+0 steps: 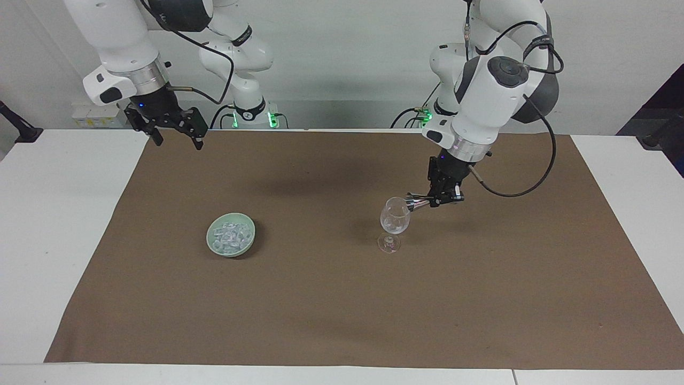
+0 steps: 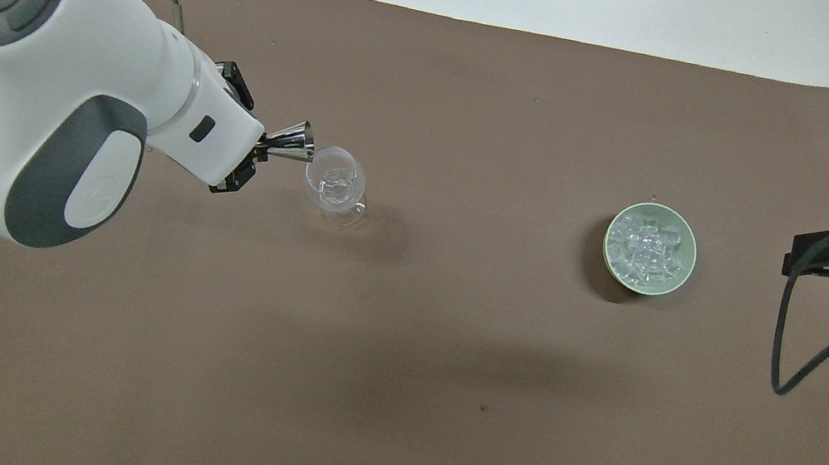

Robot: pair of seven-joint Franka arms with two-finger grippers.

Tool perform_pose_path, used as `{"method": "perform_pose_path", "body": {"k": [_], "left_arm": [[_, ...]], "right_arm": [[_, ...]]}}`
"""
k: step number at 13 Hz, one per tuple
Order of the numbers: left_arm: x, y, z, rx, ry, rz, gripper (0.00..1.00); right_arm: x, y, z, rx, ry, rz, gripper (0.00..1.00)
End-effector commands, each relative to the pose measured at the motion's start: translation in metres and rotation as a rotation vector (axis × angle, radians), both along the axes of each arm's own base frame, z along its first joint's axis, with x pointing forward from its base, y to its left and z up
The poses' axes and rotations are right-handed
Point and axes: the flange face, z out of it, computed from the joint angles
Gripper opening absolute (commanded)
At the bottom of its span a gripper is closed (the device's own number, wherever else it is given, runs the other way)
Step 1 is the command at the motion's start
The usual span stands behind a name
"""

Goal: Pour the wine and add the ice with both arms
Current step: 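Draw the bottle back from the glass toward the left arm's base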

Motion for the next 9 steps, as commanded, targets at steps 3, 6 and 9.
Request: {"method": "perform_pose_path", "body": {"k": [3, 6, 9], "left_arm": [[0.021, 0.061, 0.0, -0.204, 0.039, 0.001, 0.0], [0.041, 0.118, -0.021, -0.366, 0.027, -0.045, 0.0], [0.055, 0.186, -0.055, -0.506, 0.017, -0.089, 0.0]], "right_arm": [[-0.001, -0.004, 0.003, 0.01, 0.007, 0.015, 1.0], [-0.001, -0.004, 0.003, 0.01, 0.007, 0.015, 1.0], [-0.001, -0.004, 0.003, 0.01, 0.007, 0.015, 1.0]]}}
